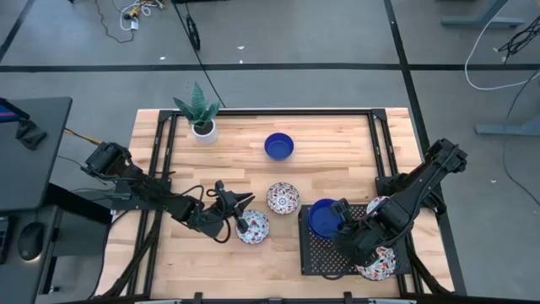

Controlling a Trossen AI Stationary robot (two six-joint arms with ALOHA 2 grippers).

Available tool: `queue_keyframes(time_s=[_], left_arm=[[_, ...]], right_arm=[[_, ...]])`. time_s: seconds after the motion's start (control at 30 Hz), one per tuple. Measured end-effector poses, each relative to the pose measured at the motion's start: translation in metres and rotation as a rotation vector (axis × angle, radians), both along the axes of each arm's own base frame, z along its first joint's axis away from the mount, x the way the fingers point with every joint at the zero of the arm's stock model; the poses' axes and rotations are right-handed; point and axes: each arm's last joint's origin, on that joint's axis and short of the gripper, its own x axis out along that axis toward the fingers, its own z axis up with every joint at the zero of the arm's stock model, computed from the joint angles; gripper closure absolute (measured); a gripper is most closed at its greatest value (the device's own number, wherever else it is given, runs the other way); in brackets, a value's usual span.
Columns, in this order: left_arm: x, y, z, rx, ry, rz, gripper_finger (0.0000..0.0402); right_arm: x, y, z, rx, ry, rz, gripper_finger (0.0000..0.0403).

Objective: Pick & Place Mini bowls
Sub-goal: Stack the bottom blue bowl on the blue bowl on the shelf

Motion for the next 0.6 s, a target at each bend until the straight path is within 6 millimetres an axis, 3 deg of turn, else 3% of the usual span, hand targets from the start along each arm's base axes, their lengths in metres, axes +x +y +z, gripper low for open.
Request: queue_keyframes(time_s=[0.6], left_arm=[[0.0000,0.0000,0.0000,0.000,0.000,0.000,0.0346]], right_arm=[[0.0007,0.0001,0.0001,0.008,-0.002,-0.001,0.0398]])
